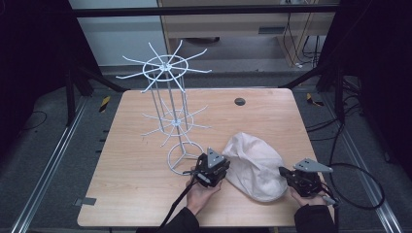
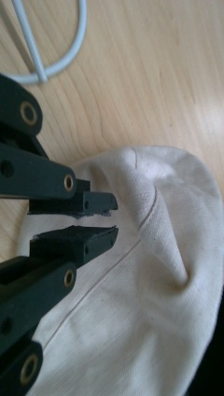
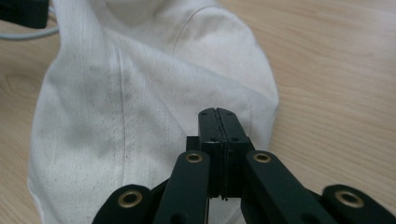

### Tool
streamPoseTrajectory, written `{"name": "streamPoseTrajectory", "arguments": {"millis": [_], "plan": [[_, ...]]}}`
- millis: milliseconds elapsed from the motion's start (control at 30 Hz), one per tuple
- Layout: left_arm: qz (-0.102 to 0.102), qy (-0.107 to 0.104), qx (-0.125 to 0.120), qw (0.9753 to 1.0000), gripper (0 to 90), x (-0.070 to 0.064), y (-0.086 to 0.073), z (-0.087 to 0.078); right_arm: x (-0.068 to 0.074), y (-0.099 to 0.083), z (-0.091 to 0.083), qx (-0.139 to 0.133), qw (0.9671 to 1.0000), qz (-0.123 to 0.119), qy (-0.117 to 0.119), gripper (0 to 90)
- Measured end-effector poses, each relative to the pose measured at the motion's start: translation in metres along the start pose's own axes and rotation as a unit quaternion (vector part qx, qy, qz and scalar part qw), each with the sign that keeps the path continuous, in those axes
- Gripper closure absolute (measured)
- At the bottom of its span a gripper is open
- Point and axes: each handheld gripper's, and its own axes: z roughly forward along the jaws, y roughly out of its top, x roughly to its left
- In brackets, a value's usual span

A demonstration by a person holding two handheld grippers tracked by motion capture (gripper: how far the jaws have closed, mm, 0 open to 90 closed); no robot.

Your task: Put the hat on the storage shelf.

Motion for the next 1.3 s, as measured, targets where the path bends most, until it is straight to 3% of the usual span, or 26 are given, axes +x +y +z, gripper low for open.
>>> {"name": "streamPoseTrajectory", "arguments": {"millis": [67,233,333,400,633,767,833,867,900,1067,1300], "plan": [[-0.005,-0.010,-0.002,0.9999,78.2,0.003,0.001,-0.009,0.000,0.001,-0.002,-0.004,1.0000,0.001,-0.004,86.4],[0.030,-0.025,-0.008,0.9992,66.4,0.010,-0.001,-0.035,-0.001,0.007,-0.008,-0.014,0.9998,0.003,-0.014,78.8],[0.029,-0.037,-0.004,0.9989,58.9,0.015,-0.003,-0.048,-0.001,0.011,-0.009,-0.015,0.9997,0.006,-0.019,74.0],[0.049,-0.028,0.000,0.9984,53.7,0.018,-0.008,-0.063,-0.001,0.014,-0.011,-0.015,0.9996,0.002,-0.023,68.4],[0.052,-0.022,0.002,0.9984,44.5,0.032,-0.022,-0.088,0.000,0.020,-0.015,-0.018,0.9996,0.003,-0.020,57.3],[0.045,-0.008,0.001,0.9990,39.7,0.047,-0.033,-0.101,0.001,0.023,-0.016,-0.018,0.9996,-0.002,-0.020,52.3],[0.043,-0.001,0.014,0.9990,36.7,0.056,-0.038,-0.108,0.003,0.026,-0.016,-0.018,0.9996,-0.002,-0.023,48.4],[0.036,0.009,0.013,0.9992,34.4,0.066,-0.044,-0.116,0.005,0.030,-0.017,-0.020,0.9994,-0.003,-0.027,45.3],[0.036,0.009,0.013,0.9992,34.2,0.066,-0.044,-0.116,0.005,0.030,-0.017,-0.020,0.9994,-0.003,-0.027,45.3],[0.010,0.044,0.002,0.9990,32.5,0.094,-0.058,-0.140,0.010,0.040,-0.020,-0.022,0.9996,-0.007,-0.016,40.0],[-0.029,0.105,-0.008,0.9940,30.8,0.139,-0.073,-0.165,0.024,0.054,-0.023,-0.004,0.9997,-0.025,0.001,37.7]]}}
